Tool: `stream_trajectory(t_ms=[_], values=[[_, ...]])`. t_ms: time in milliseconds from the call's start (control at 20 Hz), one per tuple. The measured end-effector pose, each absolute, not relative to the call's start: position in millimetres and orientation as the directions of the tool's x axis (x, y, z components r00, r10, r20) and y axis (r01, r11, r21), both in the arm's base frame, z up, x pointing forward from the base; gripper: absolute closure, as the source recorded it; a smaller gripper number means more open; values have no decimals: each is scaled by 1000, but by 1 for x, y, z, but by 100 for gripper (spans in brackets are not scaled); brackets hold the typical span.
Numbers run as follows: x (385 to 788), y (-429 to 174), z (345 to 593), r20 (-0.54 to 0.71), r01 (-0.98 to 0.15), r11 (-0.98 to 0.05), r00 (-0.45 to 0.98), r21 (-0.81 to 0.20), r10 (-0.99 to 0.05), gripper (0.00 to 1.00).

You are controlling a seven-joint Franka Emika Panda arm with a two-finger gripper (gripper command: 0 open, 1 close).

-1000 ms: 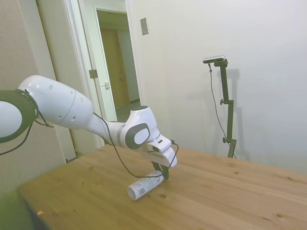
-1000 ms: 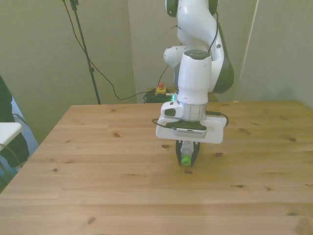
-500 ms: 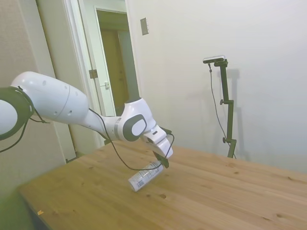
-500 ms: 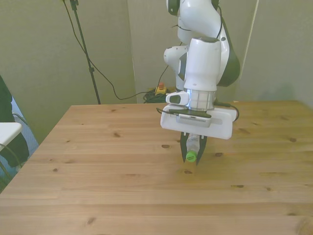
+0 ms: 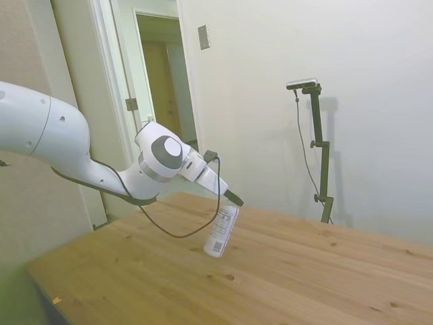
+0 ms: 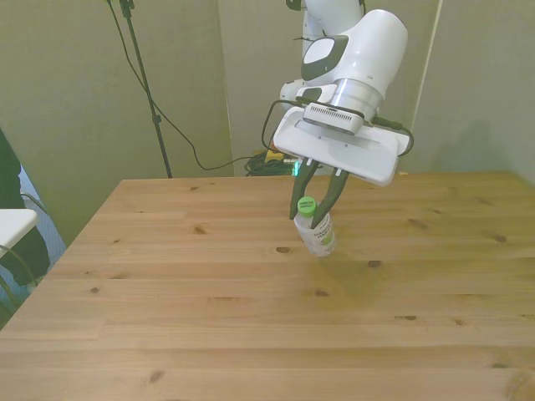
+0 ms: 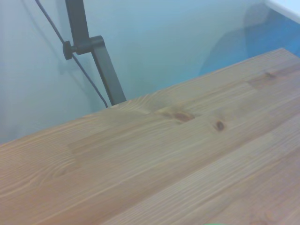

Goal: Stand the water bottle

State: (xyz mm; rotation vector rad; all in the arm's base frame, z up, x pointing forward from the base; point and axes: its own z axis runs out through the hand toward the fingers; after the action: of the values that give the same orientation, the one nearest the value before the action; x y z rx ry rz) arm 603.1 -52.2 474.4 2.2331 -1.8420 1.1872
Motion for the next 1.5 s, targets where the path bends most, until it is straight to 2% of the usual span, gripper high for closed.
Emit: stream_trajectory(t_ms=[150, 450, 750, 900, 1250, 1500], values=[[601, -52, 473, 576, -837, -316, 1, -446, -818, 100], [605, -75, 482, 656, -766, -304, -196, -566, -729, 100], [627, -100, 451, 702, -731, -291, -346, -618, -623, 100], [640, -107, 445, 708, -718, -280, -403, -638, -580, 100], [677, -107, 449, 721, -707, -277, -461, -651, -518, 100], [692, -95, 424, 725, -715, -289, -429, -637, -539, 100]])
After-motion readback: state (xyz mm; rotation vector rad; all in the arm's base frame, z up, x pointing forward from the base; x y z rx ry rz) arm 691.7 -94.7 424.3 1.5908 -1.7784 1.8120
